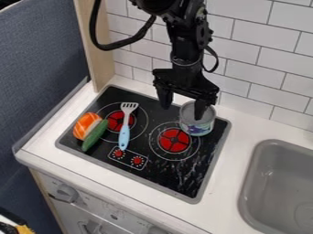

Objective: Move the spatula above the left burner

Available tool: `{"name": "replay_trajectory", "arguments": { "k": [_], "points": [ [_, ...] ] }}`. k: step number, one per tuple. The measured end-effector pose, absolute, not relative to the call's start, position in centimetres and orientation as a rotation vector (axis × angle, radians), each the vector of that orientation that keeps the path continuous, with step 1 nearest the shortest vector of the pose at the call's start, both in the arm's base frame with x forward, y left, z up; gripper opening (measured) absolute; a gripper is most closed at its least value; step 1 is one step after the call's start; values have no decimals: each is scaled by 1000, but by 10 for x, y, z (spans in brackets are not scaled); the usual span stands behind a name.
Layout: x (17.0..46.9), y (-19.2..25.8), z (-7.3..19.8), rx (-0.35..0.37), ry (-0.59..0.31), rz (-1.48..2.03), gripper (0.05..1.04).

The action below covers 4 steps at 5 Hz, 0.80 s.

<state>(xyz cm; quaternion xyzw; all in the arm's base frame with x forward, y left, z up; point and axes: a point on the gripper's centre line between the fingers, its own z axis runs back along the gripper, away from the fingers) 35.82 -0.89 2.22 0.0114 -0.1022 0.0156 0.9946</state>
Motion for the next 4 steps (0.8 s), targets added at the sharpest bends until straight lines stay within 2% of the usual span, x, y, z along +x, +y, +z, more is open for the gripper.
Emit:
{"name": "replay_trajectory", "arguments": {
  "k": [1, 4],
  "points": [
    [354, -9, 11, 24, -171, 40, 999],
    [335, 46, -4, 104, -155, 250, 999]
  ]
}}
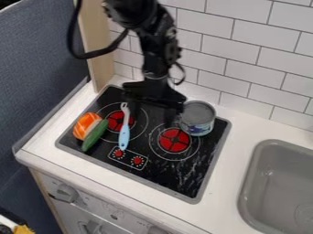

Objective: Move the spatula above the left burner

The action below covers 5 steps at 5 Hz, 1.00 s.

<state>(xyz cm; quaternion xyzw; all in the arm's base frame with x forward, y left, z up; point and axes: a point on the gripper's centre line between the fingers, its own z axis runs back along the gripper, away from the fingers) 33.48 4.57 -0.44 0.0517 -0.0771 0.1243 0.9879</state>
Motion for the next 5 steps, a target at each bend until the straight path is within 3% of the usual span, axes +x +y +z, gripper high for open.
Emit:
{"name": "replay_trajectory", "arguments": {
  "k": [3, 5],
  "points": [
    [326, 90, -32, 136, -111, 321, 999],
    [325, 104, -49, 114, -69, 322, 999]
  ]
}}
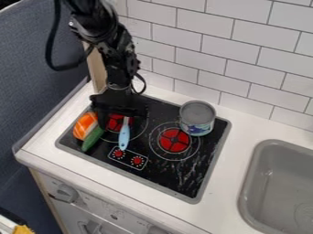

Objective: Move the spatula above the left burner

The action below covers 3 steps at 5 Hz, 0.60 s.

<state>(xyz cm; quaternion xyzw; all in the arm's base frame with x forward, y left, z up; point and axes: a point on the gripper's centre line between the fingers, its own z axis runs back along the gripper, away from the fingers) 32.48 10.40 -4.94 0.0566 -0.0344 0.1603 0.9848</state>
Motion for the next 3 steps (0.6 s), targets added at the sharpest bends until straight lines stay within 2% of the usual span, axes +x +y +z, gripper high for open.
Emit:
{"name": "replay_trajectory", "arguments": {
  "k": [1, 2, 3],
  "points": [
    [331, 97, -63, 55, -42, 298, 999],
    [334, 97, -65, 38, -52, 299, 962],
    [335, 96, -65, 43, -63, 294, 692]
  ]
}}
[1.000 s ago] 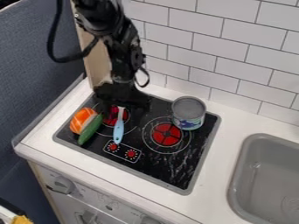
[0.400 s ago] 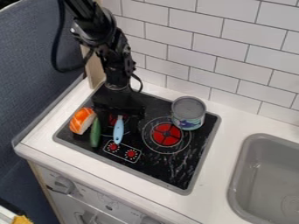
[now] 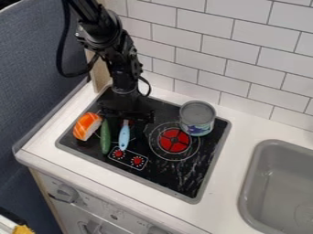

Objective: Move the spatula above the left burner

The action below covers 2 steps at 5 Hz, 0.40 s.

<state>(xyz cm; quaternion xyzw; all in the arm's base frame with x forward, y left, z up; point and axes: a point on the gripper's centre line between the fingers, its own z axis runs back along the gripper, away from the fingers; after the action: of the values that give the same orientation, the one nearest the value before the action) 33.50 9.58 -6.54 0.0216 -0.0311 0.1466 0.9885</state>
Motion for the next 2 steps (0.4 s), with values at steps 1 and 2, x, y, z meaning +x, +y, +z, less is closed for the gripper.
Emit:
{"name": "replay_trajectory", "arguments": {
  "k": [1, 2],
  "points": [
    [332, 94, -65, 49, -62, 295, 401],
    [327, 90, -64, 35, -62, 305, 304]
  ]
}}
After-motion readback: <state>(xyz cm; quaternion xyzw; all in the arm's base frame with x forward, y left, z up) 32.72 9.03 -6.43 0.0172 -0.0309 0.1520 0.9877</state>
